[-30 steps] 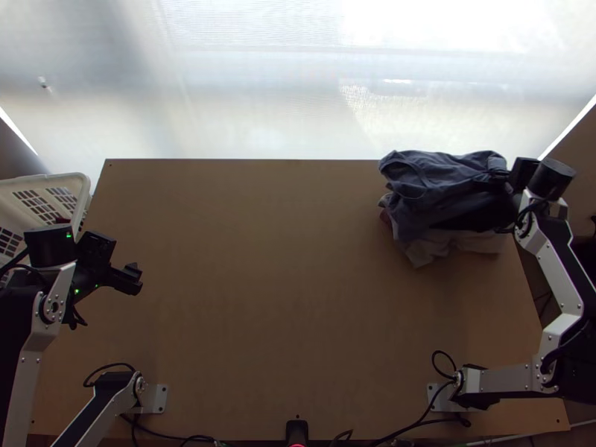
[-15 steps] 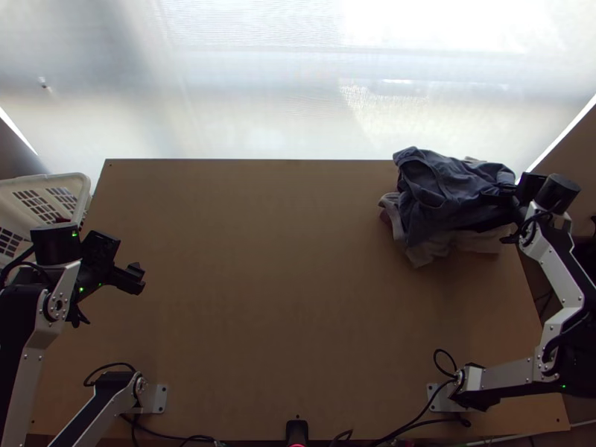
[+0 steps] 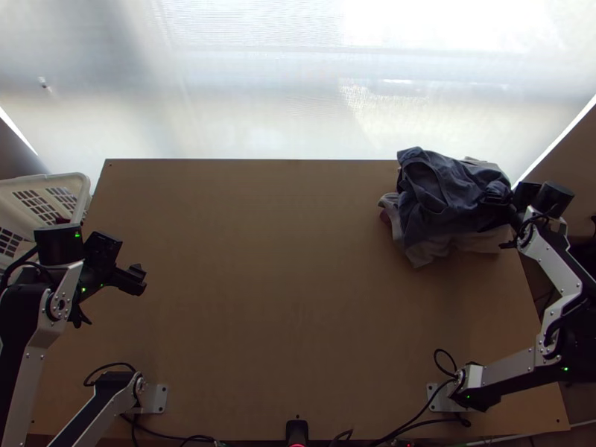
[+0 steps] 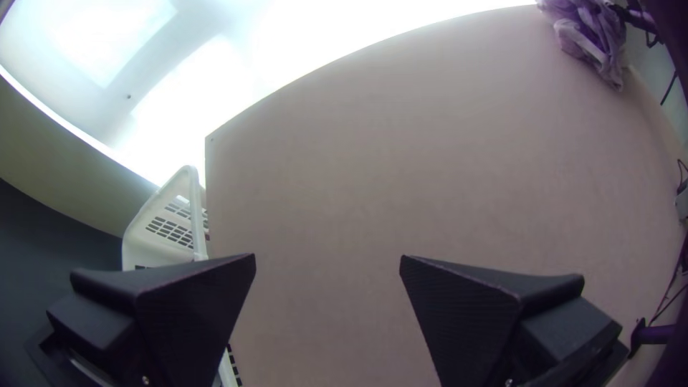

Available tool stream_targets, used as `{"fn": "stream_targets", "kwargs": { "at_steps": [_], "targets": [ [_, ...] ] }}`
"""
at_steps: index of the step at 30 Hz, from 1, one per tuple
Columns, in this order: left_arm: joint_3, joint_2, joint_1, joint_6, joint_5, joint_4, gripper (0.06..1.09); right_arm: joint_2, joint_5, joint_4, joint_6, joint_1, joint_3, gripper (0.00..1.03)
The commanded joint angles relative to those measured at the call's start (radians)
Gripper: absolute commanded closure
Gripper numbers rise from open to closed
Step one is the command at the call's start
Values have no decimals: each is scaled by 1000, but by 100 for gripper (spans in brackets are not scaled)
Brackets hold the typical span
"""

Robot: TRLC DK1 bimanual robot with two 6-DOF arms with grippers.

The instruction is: Fold the t-shirt

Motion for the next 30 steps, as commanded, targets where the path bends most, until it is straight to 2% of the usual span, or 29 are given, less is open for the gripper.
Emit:
{"fn": "stream_targets", "kwargs": {
  "at_steps": [1,11,16,20,30],
  "targets": [
    [-4,0,0,1,-1,-1,11,24,3,0,-10,-13,5,4],
    [-7,2,-1,4,-1,-1,11,-69,0,-63,-54,-76,-38,4],
    [-10,6,-14,5,-1,1,11,-146,-10,-149,-80,-73,-56,4],
    [-10,8,-18,10,-1,4,11,-197,-43,-207,-80,-67,-65,4],
    [-11,-7,-18,25,-1,-4,11,-315,-55,-316,-80,-55,-85,4]
  ]
}}
